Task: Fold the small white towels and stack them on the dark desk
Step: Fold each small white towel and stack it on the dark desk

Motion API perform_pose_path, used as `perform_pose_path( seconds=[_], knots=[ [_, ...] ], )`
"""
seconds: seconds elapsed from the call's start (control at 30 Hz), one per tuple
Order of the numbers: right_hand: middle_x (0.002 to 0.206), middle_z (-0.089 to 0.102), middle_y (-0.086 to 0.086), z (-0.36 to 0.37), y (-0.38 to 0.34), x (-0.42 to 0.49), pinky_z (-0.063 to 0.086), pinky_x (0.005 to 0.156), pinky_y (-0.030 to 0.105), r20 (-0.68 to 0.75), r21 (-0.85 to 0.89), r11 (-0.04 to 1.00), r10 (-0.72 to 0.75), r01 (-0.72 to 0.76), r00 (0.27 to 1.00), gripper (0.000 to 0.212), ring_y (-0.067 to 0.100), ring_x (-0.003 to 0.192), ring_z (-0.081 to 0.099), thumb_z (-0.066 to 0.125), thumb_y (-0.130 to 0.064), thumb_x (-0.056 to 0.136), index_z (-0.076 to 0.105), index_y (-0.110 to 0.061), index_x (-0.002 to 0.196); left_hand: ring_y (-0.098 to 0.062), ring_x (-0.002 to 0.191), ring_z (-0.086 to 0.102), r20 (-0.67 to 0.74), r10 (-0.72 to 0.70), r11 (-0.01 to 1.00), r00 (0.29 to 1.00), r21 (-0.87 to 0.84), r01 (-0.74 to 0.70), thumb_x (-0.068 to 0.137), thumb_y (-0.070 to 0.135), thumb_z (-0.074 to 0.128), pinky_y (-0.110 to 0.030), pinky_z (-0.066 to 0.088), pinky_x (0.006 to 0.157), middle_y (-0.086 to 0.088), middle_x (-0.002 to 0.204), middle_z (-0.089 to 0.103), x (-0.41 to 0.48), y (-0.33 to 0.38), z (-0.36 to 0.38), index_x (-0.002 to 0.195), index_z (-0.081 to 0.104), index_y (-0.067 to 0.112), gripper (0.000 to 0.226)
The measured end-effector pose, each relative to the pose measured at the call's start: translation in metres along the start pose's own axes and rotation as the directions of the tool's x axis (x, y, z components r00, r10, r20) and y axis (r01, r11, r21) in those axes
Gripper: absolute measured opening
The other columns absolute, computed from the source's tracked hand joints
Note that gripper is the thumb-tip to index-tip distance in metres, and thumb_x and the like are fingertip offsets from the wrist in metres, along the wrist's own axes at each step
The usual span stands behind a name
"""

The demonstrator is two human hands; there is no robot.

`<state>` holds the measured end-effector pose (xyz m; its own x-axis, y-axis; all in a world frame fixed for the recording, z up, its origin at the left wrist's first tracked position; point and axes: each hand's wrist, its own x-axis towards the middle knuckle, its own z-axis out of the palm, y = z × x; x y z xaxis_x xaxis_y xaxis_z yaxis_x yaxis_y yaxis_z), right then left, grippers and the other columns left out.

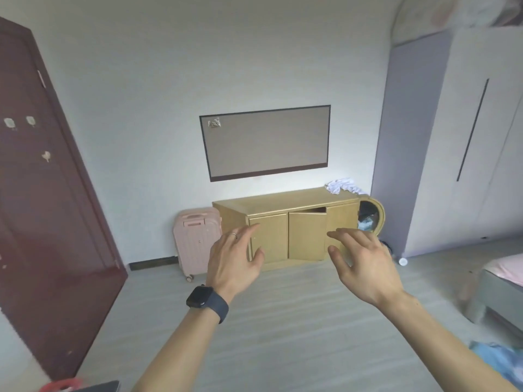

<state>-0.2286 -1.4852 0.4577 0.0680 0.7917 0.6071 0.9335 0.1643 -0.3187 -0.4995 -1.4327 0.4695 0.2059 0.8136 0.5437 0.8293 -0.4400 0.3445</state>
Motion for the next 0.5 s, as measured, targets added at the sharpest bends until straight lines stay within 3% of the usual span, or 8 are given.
perform_pose_path(
  seconds=[0.13, 0.33, 0.5],
  knots=[
    [0.132, 0.058, -0.013, 0.021, 0.05, 0.061, 0.04, 0.095, 0.042, 0.012, -0.044, 0.999, 0.028, -0.027, 1.0, 0.031, 0.018, 0.126, 0.043, 0.048, -0.043, 0.097, 0.059, -0.037, 0.125, -0.019, 0.132, 0.045, 0.012, -0.006, 1.0, 1.0, 0.007, 0.006, 0.094, 0.039, 0.054, -0.037, 0.038, 0.108, 0.005, 0.145, 0.05, 0.064, 0.002, 0.042, 0.145, 0.043, 0.034, 0.052],
    [0.129, 0.06, -0.011, 0.069, 0.113, 0.163, 0.04, 0.096, 0.043, -0.02, -0.054, 0.998, 0.03, -0.031, 0.999, 0.037, 0.021, 0.126, 0.045, 0.039, -0.048, 0.096, 0.06, -0.036, 0.124, -0.016, 0.133, 0.044, 0.022, 0.019, 1.0, 1.0, -0.017, -0.019, 0.094, 0.04, 0.054, -0.036, 0.038, 0.11, 0.005, 0.146, 0.049, 0.177, -0.011, 0.124, 0.144, 0.045, 0.034, 0.051],
    [0.128, 0.06, -0.015, 0.111, 0.167, 0.249, 0.044, 0.095, 0.042, -0.052, -0.029, 0.998, 0.049, -0.051, 0.997, 0.04, 0.02, 0.12, 0.048, 0.035, -0.051, 0.094, 0.06, -0.039, 0.122, -0.014, 0.133, 0.043, 0.004, 0.008, 0.991, 1.0, -0.131, -0.007, 0.094, 0.039, 0.055, -0.038, 0.038, 0.11, 0.008, 0.145, 0.048, 0.281, -0.024, 0.196, 0.142, 0.047, 0.037, 0.049]
  ],
)
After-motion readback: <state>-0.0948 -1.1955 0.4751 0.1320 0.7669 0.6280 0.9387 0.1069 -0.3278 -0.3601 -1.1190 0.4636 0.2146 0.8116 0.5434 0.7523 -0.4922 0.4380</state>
